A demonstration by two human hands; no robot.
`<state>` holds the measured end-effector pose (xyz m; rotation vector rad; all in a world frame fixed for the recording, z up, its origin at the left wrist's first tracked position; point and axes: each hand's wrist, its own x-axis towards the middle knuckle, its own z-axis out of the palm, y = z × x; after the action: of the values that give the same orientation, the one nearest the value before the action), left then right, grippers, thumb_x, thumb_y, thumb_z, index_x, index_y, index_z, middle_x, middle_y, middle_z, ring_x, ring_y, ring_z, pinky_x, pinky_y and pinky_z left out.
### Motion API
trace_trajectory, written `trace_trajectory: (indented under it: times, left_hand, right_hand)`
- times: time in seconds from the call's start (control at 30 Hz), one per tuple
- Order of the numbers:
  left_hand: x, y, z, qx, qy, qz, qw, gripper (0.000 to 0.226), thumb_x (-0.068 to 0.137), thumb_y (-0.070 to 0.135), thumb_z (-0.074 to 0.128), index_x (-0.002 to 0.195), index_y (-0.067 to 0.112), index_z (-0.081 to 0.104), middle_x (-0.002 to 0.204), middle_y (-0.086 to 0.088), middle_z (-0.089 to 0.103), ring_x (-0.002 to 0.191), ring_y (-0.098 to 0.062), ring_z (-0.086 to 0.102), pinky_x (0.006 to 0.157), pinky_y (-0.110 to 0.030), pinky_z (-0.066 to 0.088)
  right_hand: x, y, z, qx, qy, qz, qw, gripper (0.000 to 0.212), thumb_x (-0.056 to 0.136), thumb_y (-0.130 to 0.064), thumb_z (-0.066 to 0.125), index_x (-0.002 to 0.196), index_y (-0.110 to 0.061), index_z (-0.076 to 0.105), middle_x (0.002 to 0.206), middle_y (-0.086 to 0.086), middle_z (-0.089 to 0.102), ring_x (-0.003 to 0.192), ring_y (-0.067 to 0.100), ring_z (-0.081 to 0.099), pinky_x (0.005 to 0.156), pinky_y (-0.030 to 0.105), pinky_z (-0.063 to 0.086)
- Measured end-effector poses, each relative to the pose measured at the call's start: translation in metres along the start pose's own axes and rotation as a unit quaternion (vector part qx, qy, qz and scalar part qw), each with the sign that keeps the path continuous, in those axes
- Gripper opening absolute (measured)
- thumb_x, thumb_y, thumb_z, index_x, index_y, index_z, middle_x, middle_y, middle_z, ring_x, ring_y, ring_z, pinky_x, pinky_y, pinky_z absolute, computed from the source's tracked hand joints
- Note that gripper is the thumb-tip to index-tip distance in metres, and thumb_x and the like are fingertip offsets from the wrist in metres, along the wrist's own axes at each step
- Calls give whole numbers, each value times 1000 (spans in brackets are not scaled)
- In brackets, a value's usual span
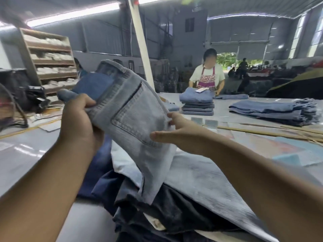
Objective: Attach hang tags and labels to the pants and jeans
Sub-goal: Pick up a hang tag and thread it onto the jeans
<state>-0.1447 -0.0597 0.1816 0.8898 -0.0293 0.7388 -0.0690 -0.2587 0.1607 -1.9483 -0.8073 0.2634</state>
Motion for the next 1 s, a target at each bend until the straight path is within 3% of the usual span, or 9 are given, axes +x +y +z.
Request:
trace_trajectory:
  times: [0.13, 0.2, 0.37, 0.43, 0.53, 0.67, 0.77, 0.87, 1.0]
  left_hand:
    - [17, 12, -27, -12, 40, -7, 999, 29, 57, 16, 52, 86, 12, 55, 83, -6, 59, 82, -24, 63, 102, -40, 45]
    - [22, 4, -43, -13, 53, -25, 998, 24, 68, 17, 54, 91, 12, 60, 89, -7, 63, 92, -26, 63, 108, -44, 42]
    - [17, -47, -71, 101, -66, -146, 982, 54, 72, 23, 73, 123, 7, 64, 113, -19, 71, 104, -35, 69, 85, -46, 57]
    - [22, -62, -78, 218, -33, -135, 966, 50, 67, 5, 72, 117, 4, 67, 103, -21, 73, 94, -39, 71, 77, -47, 58]
    - [46, -68, -97, 255, 37, -91, 962, 28, 77, -12, 60, 87, 9, 77, 88, -18, 75, 80, -35, 73, 66, -41, 59]
    - [102, -52, -132, 191, 163, -30, 967, 24, 79, -10, 56, 92, 5, 70, 92, -18, 71, 80, -33, 71, 77, -45, 57]
    - [149, -35, -169, 172, 223, -1, 960, 45, 78, -4, 56, 122, -2, 62, 122, -22, 64, 105, -37, 66, 93, -51, 53]
    - [180, -22, -210, 231, 256, -16, 938, 55, 77, 8, 61, 131, -1, 57, 125, -19, 62, 99, -30, 66, 93, -43, 51]
    - [199, -34, -230, 241, 315, 17, 918, 28, 58, 2, 67, 84, 10, 69, 92, -13, 70, 79, -30, 70, 83, -53, 57]
  right_hand:
    - [37, 10, 25, -28, -6, -7, 1000, 66, 66, -51, 84, 118, -47, 43, 116, -22, 52, 112, 9, 53, 94, 27, 46]
    - [57, 14, 38, -56, -2, -9, 998, 85, 56, -60, 85, 127, -42, 40, 123, -19, 49, 117, 10, 48, 96, 28, 42]
    - [105, 34, 77, -84, -46, 15, 995, 132, 54, -52, 91, 152, -29, 7, 137, -11, 37, 126, 16, 46, 93, 23, 40]
    - [119, 47, 94, -85, -89, 25, 992, 131, 56, -43, 92, 152, -29, 5, 140, -11, 43, 113, 11, 52, 91, 25, 47]
    - [137, 59, 105, -103, -78, 36, 991, 139, 46, -57, 90, 153, -28, 8, 148, 0, 39, 132, 18, 42, 110, 36, 39]
    - [167, 66, 102, -168, -42, 52, 984, 113, 65, -73, 72, 152, -20, 21, 153, 8, 31, 139, 28, 33, 115, 43, 30]
    - [189, 74, 93, -293, -16, 81, 953, 69, 80, -75, 52, 124, -22, 47, 132, 9, 54, 118, 30, 51, 104, 47, 38]
    - [202, 83, 84, -250, -63, 117, 959, 53, 81, -63, 61, 113, -22, 49, 112, 4, 55, 95, 21, 51, 81, 34, 45]
    - [209, 89, 85, -243, -59, 104, 963, 37, 79, -46, 70, 97, -17, 54, 93, -1, 56, 75, 12, 50, 56, 26, 38]
